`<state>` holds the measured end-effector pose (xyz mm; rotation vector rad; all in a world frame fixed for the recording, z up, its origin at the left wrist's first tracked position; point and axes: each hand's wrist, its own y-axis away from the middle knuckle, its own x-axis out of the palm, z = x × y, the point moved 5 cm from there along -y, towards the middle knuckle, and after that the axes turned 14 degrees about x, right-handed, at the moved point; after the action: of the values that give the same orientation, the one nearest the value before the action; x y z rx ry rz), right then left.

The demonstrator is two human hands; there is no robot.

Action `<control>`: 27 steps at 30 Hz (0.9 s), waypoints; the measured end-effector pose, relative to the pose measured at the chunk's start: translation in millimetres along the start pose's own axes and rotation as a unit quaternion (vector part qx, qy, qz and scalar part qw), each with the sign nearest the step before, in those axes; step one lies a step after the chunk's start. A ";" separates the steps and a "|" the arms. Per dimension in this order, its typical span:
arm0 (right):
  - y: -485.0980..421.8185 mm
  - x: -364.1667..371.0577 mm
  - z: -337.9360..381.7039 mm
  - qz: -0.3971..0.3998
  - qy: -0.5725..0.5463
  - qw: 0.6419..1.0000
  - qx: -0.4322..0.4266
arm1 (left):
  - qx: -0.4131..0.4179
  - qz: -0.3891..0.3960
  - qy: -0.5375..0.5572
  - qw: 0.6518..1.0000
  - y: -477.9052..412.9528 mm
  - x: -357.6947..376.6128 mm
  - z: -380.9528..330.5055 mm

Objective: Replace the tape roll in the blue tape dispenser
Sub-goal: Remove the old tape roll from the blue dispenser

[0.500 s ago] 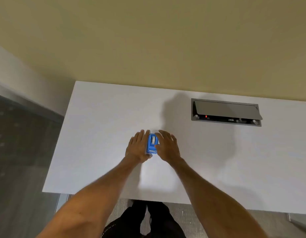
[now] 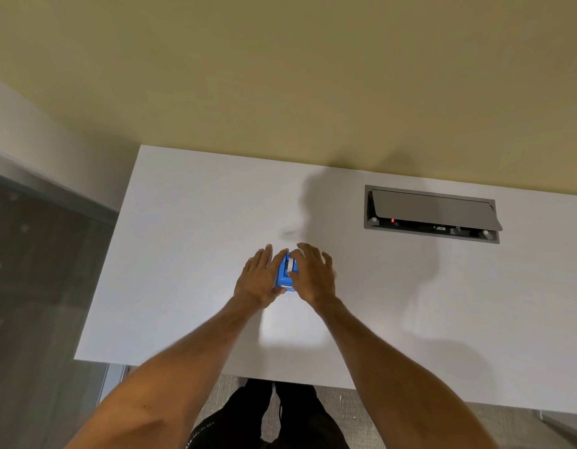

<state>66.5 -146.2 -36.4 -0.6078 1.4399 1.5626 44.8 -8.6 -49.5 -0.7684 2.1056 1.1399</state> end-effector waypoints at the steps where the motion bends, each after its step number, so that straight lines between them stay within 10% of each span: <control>1: -1.3 -0.6 -0.3 -0.006 -0.001 1.000 -0.001 | -0.001 -0.002 -0.002 1.000 -0.9 -0.2 0.9; 27: 3.2 -4.9 -4.4 -0.034 -0.050 0.998 -0.001 | 0.002 0.011 -0.018 1.000 -4.8 5.2 6.8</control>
<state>65.1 -151.6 -31.6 -0.5666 1.3305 1.5206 46.5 -6.0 -58.8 -0.7201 2.0905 1.1529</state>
